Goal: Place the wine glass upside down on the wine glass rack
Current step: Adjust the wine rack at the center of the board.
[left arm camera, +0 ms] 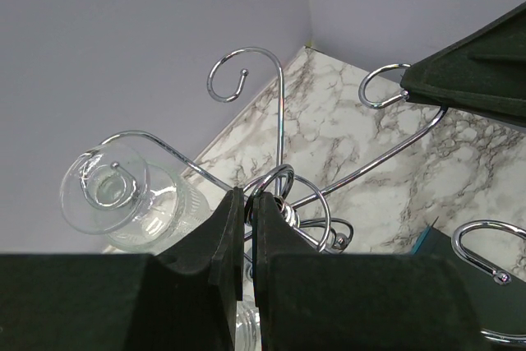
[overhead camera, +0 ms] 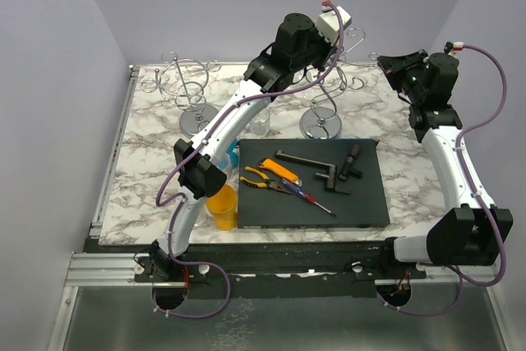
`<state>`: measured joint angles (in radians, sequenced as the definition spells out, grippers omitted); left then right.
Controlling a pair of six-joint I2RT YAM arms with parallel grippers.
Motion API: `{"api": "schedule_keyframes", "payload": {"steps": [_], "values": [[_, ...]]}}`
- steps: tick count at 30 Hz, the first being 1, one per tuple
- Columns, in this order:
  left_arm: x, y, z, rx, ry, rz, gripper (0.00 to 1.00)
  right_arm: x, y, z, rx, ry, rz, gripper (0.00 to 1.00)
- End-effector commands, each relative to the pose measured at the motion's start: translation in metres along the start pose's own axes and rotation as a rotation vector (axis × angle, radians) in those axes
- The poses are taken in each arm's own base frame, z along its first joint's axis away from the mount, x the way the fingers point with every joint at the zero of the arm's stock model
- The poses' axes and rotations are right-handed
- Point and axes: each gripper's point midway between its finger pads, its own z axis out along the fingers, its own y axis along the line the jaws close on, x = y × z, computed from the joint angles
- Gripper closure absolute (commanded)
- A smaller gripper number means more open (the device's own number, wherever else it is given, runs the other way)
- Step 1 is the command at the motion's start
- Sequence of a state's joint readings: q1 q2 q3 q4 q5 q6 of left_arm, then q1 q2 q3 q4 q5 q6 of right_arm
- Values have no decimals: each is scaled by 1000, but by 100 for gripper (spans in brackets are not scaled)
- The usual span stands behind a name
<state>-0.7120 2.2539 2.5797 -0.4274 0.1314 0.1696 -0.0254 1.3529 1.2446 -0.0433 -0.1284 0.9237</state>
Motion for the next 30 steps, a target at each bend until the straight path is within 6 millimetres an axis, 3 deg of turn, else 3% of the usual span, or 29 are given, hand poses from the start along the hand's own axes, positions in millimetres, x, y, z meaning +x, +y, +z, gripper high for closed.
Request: {"api": "schedule_keyframes", "payload": {"steps": [1, 14, 23, 27, 30], "values": [[-53, 21, -1, -82, -186, 21, 100, 93, -21, -27, 54, 368, -40, 95], [-55, 15, 4, -70, -203, 16, 100, 149, -65, -59, 129, 473, 20, 100], [-51, 12, -3, -63, -179, 5, 100, 128, -55, -51, 147, 420, -36, 96], [-55, 13, -9, -66, -176, 2, 100, 122, -51, -47, 159, 410, -58, 86], [-61, 13, -17, -67, -182, -2, 94, 113, -46, -47, 159, 388, -87, 83]]}}
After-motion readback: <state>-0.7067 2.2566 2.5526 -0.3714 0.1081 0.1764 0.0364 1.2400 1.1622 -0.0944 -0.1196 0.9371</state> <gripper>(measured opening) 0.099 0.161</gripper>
